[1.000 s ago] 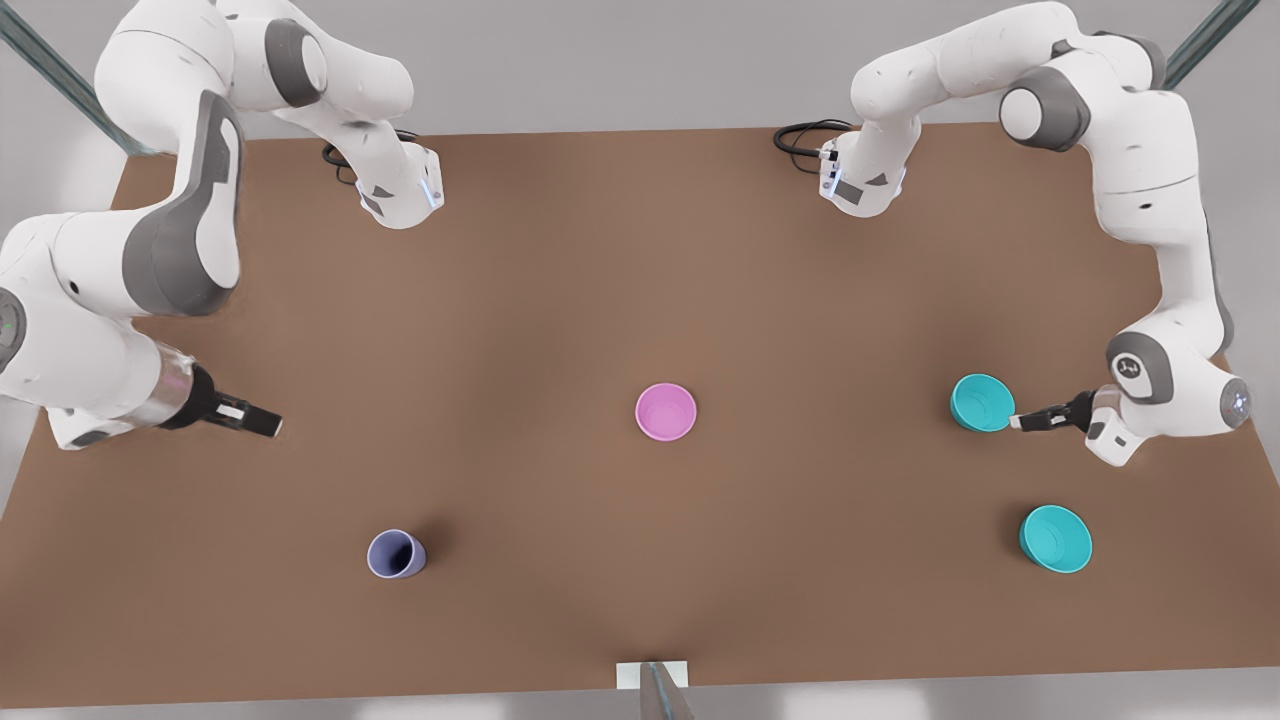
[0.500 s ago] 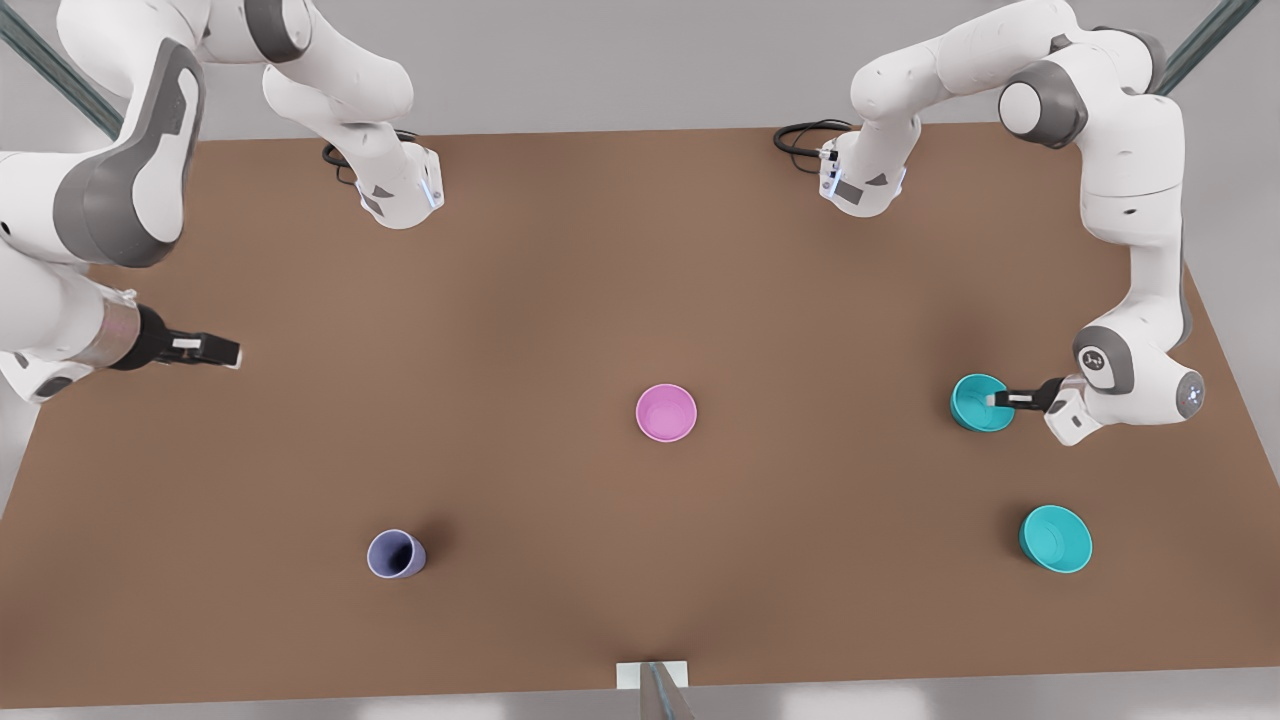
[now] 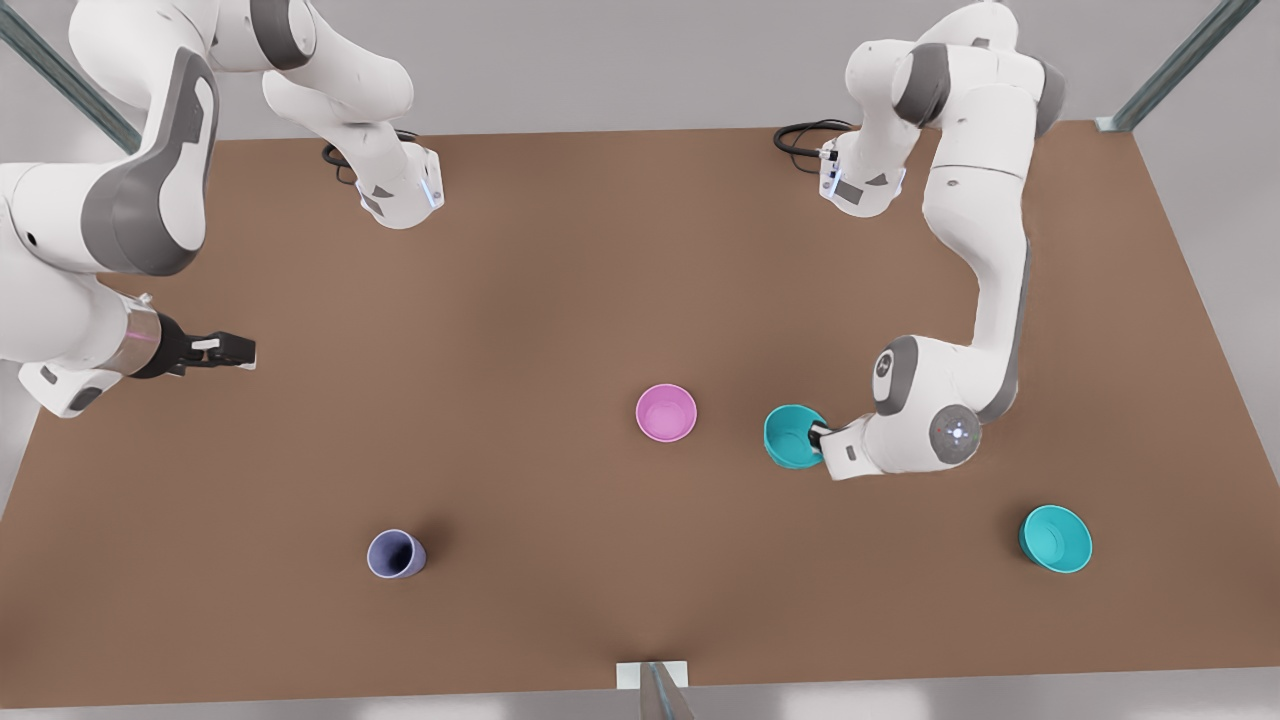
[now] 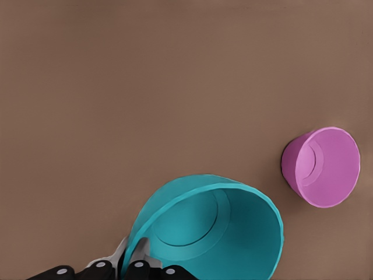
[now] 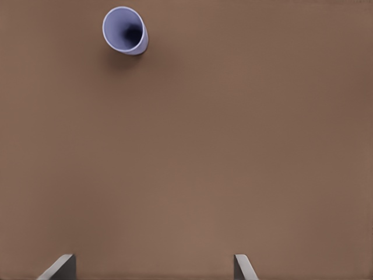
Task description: Stack the blue bowl on the pink bowl
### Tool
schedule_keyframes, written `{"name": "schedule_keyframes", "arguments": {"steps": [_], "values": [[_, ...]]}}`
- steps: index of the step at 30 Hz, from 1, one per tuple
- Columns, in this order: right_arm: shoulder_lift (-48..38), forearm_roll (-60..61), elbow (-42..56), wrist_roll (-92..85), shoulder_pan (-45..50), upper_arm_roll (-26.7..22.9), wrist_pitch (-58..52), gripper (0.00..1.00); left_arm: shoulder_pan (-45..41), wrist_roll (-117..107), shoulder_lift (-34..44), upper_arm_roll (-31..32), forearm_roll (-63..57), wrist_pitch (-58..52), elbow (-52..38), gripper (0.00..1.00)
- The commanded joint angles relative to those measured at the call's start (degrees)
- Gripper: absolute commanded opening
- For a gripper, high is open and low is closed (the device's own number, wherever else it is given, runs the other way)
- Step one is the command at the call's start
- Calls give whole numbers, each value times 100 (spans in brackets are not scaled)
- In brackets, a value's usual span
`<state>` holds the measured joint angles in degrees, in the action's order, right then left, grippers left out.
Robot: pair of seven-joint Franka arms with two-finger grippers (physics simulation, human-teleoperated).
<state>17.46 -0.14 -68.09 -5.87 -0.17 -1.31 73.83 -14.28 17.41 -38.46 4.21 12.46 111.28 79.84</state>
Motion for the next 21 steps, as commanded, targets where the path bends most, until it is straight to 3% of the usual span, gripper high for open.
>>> {"name": "schedule_keyframes", "arguments": {"steps": [1, 2, 8, 21], "values": [[-6, -30, -2, -520, 9, -1, -9, 100, -443, -5563, -363, 1, 20, -581, -758, 21], [-6, -21, -2, -520, 9, -1, -9, 100, -619, -5916, -539, 1, 11, -687, -1075, 21], [29, -30, -11, -529, 35, -1, -27, 100, -1094, -6514, -821, 9, 143, -819, -1067, 21], [47, -100, -20, -520, 114, -1, -62, 100, -1279, -6505, -1155, 185, 345, -1091, -1067, 21]]}}
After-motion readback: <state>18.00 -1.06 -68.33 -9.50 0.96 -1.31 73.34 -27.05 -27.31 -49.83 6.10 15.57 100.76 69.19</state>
